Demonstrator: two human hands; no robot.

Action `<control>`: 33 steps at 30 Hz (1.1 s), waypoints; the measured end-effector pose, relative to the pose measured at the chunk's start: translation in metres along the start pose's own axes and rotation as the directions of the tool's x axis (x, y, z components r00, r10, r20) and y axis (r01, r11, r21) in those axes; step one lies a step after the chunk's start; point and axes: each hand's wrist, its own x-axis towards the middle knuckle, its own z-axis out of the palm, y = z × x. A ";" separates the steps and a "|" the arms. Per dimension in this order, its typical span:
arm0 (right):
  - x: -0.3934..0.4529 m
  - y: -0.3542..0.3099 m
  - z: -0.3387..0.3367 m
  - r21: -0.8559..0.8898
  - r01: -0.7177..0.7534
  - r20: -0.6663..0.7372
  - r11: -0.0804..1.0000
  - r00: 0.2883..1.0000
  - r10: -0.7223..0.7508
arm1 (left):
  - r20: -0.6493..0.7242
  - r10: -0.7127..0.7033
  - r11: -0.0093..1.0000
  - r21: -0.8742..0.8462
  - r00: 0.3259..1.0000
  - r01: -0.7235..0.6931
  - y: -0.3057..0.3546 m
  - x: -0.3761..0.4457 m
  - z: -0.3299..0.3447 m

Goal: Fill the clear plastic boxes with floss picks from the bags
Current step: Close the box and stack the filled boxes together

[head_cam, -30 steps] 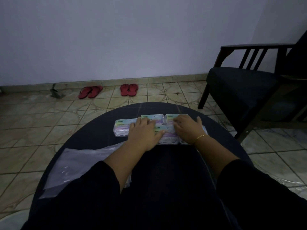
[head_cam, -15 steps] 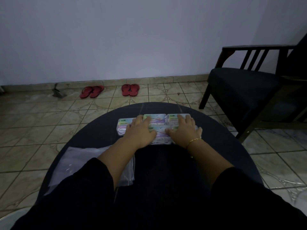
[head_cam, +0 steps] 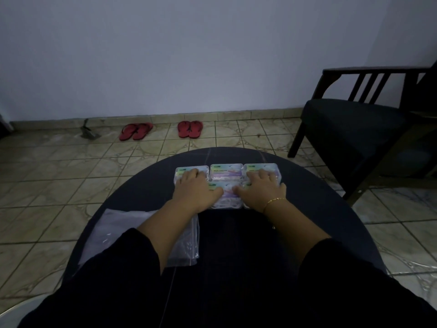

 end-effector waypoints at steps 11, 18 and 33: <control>0.012 -0.003 -0.001 0.039 -0.018 0.022 0.999 1.000 0.017 | 0.146 0.081 0.997 0.007 0.986 -0.083 -0.008 0.019 -0.001; 0.008 -0.006 -0.008 0.163 0.028 -0.012 0.986 1.000 -0.027 | -0.005 0.197 0.980 -0.025 0.980 -0.197 -0.010 0.003 -0.005; 0.001 0.014 -0.006 0.222 0.145 -0.019 0.964 0.989 -0.144 | -0.035 0.218 0.970 0.121 0.975 -0.213 0.004 -0.012 -0.005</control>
